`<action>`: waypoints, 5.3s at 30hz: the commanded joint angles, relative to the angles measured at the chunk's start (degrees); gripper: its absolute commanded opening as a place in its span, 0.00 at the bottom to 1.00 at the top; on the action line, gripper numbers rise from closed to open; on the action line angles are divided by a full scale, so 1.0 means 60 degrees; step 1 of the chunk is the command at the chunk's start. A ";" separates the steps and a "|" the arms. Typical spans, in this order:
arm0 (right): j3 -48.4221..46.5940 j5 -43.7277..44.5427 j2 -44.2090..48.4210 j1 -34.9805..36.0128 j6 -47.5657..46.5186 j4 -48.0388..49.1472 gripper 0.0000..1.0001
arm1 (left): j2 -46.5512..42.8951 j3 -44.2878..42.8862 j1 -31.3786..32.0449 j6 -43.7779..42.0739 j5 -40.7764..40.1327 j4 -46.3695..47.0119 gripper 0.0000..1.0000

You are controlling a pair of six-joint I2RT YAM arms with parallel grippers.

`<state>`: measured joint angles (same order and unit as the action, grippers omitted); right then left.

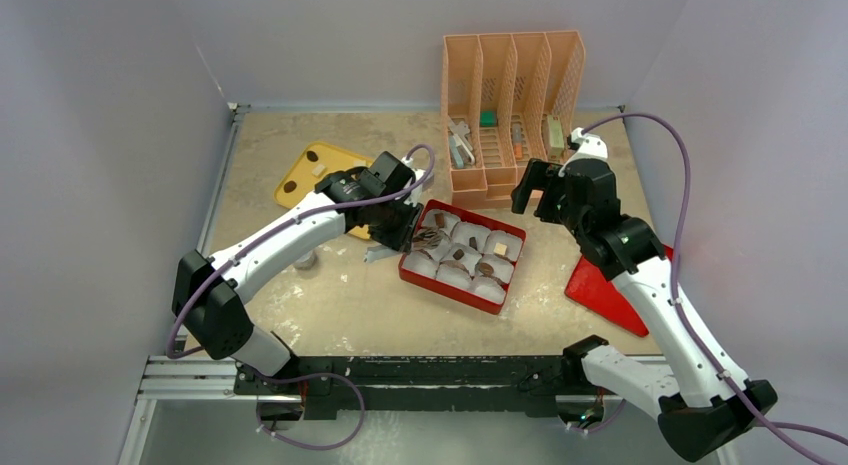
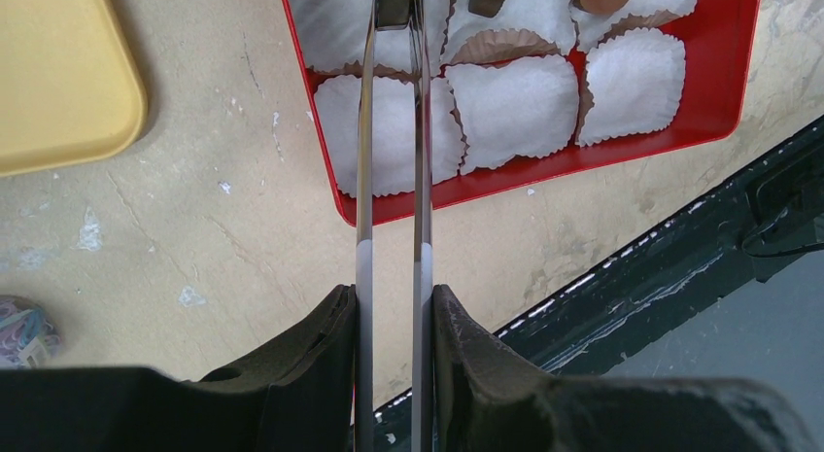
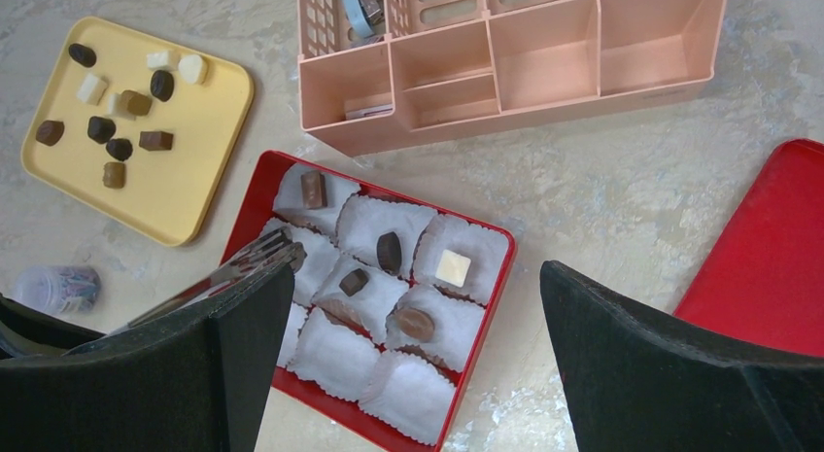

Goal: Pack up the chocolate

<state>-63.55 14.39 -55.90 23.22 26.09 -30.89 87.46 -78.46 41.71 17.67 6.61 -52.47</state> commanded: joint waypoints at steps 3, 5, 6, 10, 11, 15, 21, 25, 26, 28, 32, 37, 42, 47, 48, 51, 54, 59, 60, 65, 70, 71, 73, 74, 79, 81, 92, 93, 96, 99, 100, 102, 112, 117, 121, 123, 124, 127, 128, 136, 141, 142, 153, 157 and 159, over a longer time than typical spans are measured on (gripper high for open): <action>-0.0409 0.0020 -0.0071 -0.0025 -0.0070 0.0315 0.99 | -0.0016 -0.0561 0.0047 -0.0275 -0.0157 0.0030 0.23; -0.0396 0.0018 -0.0073 -0.0032 -0.0070 0.0327 0.99 | -0.0016 -0.0572 0.0037 -0.0279 -0.0190 0.0029 0.25; -0.0384 0.0018 -0.0073 -0.0032 -0.0070 0.0329 0.99 | -0.0016 -0.0563 0.0041 -0.0279 -0.0193 0.0029 0.25; -0.0329 0.0018 -0.0058 -0.0031 -0.0058 0.0344 0.99 | -0.0027 -0.0535 0.0049 -0.0294 -0.0201 0.0029 0.28; -0.0323 0.0018 -0.0060 -0.0032 -0.0063 0.0344 0.99 | -0.0038 -0.0529 0.0046 -0.0294 -0.0187 0.0040 0.28; -0.0292 0.0033 -0.0032 -0.0032 -0.0056 0.0349 0.99 | -0.0075 -0.0503 0.0047 -0.0294 -0.0187 0.0102 0.30; -0.0250 0.0033 0.0007 -0.0032 -0.0041 0.0348 0.99 | -0.0075 -0.0471 0.0049 -0.0287 -0.0194 0.0145 0.32; -0.0208 0.0044 0.0065 -0.0032 -0.0027 0.0341 0.99 | -0.0116 -0.0466 0.0064 -0.0254 -0.0201 0.0161 0.32; -0.0205 0.0047 0.0083 -0.0032 -0.0026 0.0331 0.99 | -0.0139 -0.0473 0.0062 -0.0243 -0.0228 0.0168 0.32; -0.0197 0.0048 0.0113 -0.0032 -0.0026 0.0319 0.99 | -0.0201 -0.0510 0.0053 -0.0209 -0.0265 0.0200 0.32; -0.0175 0.0048 0.0146 -0.0025 -0.0026 0.0316 0.99 | -0.0439 -0.0615 0.0056 -0.0043 -0.0392 0.0370 0.32; -0.0133 0.0034 0.0186 -0.0029 -0.0012 0.0313 0.99 | -0.1009 -0.0648 0.0046 0.0327 -0.0843 0.0859 0.33; -0.0117 0.0011 0.0219 -0.0031 -0.0012 0.0309 0.99 | -0.1363 -0.0687 0.0037 0.0658 -0.1598 0.1048 0.32; -0.0075 0.0019 0.0275 -0.0033 -0.0027 0.0308 0.99 | -0.1600 -0.0633 0.0038 0.0957 -0.2519 0.1187 0.32; -0.0060 0.0018 0.0289 -0.0031 -0.0027 0.0301 0.99 | -0.1631 -0.0591 0.0022 0.1029 -0.2760 0.1210 0.32; -0.0030 0.0004 0.0342 -0.0033 -0.0041 0.0288 0.99 | -0.1595 -0.0553 -0.0119 0.1307 -0.3428 0.1111 0.32; -0.0018 0.0019 0.0379 -0.0028 -0.0054 0.0293 0.99 | -0.1609 -0.0421 -0.0579 0.1512 -0.3398 0.1096 0.32; -0.0016 0.0022 0.0396 -0.0021 -0.0085 0.0279 0.99 | -0.1832 -0.0033 -0.1827 0.1748 -0.3314 0.1138 0.32; -0.0014 0.0018 0.0396 -0.0031 -0.0090 0.0272 0.99 | -0.1856 0.0061 -0.2009 0.1745 -0.3341 0.1153 0.32; -0.0039 -0.0025 0.0374 -0.0024 -0.0109 0.0287 0.99 | -0.1712 0.0526 -0.2453 0.1740 -0.3641 0.1097 0.33; -0.0072 -0.0013 0.0366 -0.0029 -0.0126 0.0303 0.99 | -0.1703 0.1140 -0.2865 0.1762 -0.3453 0.1560 0.34; -0.0073 -0.0011 0.0366 -0.0023 -0.0129 0.0301 0.99 | -0.1683 0.1262 -0.2966 0.1745 -0.3269 0.1690 0.34; -0.0073 -0.0004 0.0366 -0.0032 -0.0145 0.0288 0.99 | -0.1619 0.1432 -0.3125 0.1729 -0.2958 0.1903 0.34; -0.0073 -0.0003 0.0366 -0.0025 -0.0151 0.0275 0.99 | -0.1594 0.1511 -0.3173 0.1728 -0.2843 0.2017 0.35; -0.0022 0.0074 0.0431 -0.0032 -0.0151 0.0270 0.99 | -0.1470 0.1727 -0.3375 0.1639 -0.2684 0.2481 0.39; 0.0000 0.0070 0.0425 -0.0032 -0.0146 0.0272 0.99 | -0.1283 0.1717 -0.3392 0.1563 -0.2582 0.2539 0.39; 0.0089 0.0161 0.0470 -0.0023 -0.0158 0.0266 0.99 | -0.0631 0.1698 -0.3495 0.1377 -0.2558 0.2840 0.40; 0.0089 0.0164 0.0469 -0.0031 -0.0158 0.0258 0.99 | -0.0587 0.1685 -0.3495 0.1363 -0.2597 0.2830 0.40; 0.0089 0.0193 0.0469 -0.0033 -0.0180 0.0252 0.99 | -0.0545 0.1681 -0.3495 0.1322 -0.2767 0.2827 0.40; 0.0089 0.0222 0.0469 -0.0026 -0.0188 0.0255 0.99 | -0.0531 0.1708 -0.3510 0.1253 -0.2864 0.2861 0.40; 0.0101 0.0230 0.0469 -0.0032 -0.0188 0.0253 0.99 | -0.0498 0.1714 -0.3510 0.1234 -0.2884 0.2862 0.40; 0.0089 0.0216 0.0444 -0.0029 -0.0188 0.0265 0.99 | -0.0412 0.1704 -0.3524 0.1202 -0.2930 0.2838 0.40; 0.0073 0.0239 0.0399 -0.0027 -0.0189 0.0261 0.99 | -0.0151 0.1807 -0.3666 0.1040 -0.2808 0.3000 0.42; 0.0045 0.0231 0.0366 -0.0032 -0.0174 0.0275 0.99 | -0.0016 0.1851 -0.3686 0.1023 -0.2636 0.3060 0.41; 0.0045 0.0238 0.0337 -0.0027 -0.0176 0.0285 0.99 | -0.0024 0.1759 -0.3696 0.0985 -0.2562 0.2876 0.36; 0.0045 0.0245 0.0312 -0.0032 -0.0186 0.0297 0.99 | -0.0063 0.1666 -0.3692 0.0993 -0.2545 0.2709 0.32; 0.0045 0.0232 0.0297 -0.0033 -0.0184 0.0300 0.99 | -0.0097 0.1625 -0.3698 0.1002 -0.2531 0.2622 0.30; 0.0028 0.0210 0.0257 -0.0030 -0.0174 0.0322 0.99 | -0.0323 0.1571 -0.3698 0.1084 -0.2343 0.2484 0.26; 0.0030 0.0198 0.0250 -0.0027 -0.0166 0.0329 0.99 | -0.0419 0.1569 -0.3691 0.1142 -0.2248 0.2478 0.25; 0.0030 0.0063 0.0172 -0.0027 -0.0111 0.0434 0.99 | -0.0964 0.1524 -0.3686 0.1332 -0.1776 0.2347 0.23; -0.0013 0.0011 0.0150 -0.0027 -0.0107 0.0434 0.99 | -0.1192 0.1410 -0.3693 0.1332 -0.1805 0.2131 0.22; -0.0014 0.0013 0.0147 -0.0032 -0.0101 0.0436 0.99 | -0.1212 0.1384 -0.3687 0.1332 -0.1805 0.2093 0.22; -0.0195 0.0033 0.0103 -0.0030 -0.0143 0.0389 0.99 | -0.1703 0.0730 -0.3677 0.1317 -0.1146 0.1504 0.21; -0.0247 0.0048 0.0063 -0.0032 -0.0152 0.0375 0.99 | -0.1919 0.0585 -0.3660 0.1225 -0.0464 0.1406 0.21; -0.0278 0.0033 0.0059 -0.0030 -0.0132 0.0382 0.99 | -0.2012 0.0547 -0.3604 0.1209 -0.0209 0.1406 0.21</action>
<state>-62.89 14.02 -55.18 23.22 25.87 -30.09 78.32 -71.92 19.94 24.91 0.84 -45.17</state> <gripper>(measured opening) 0.987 0.355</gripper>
